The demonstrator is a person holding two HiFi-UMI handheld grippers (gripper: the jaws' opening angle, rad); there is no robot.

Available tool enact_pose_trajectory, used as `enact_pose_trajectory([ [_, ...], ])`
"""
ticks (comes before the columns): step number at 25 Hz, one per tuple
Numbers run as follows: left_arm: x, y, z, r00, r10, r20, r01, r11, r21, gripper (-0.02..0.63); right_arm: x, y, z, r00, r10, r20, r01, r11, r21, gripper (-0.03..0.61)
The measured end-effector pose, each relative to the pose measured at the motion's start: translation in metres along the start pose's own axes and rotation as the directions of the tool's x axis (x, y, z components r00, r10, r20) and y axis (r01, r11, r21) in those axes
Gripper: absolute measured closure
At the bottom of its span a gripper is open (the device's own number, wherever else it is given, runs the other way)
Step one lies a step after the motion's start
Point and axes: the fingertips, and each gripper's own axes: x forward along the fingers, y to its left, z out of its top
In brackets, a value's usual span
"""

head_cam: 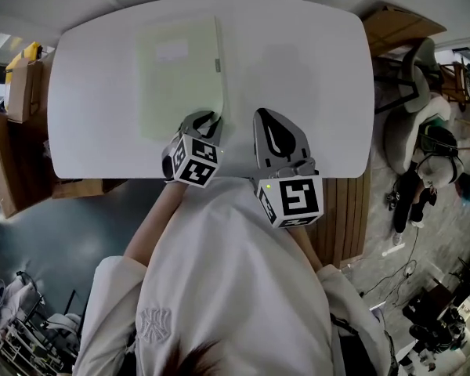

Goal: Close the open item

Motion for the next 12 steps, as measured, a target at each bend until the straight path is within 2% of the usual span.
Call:
enact_pose_trajectory([
  [12, -0.0006, -0.0075, 0.0044, 1.000, -0.006, 0.002, 0.006, 1.000, -0.009, 0.535, -0.0051, 0.0010, -0.0023, 1.000, 0.021, -0.015, -0.021, 1.000, -0.002, 0.569],
])
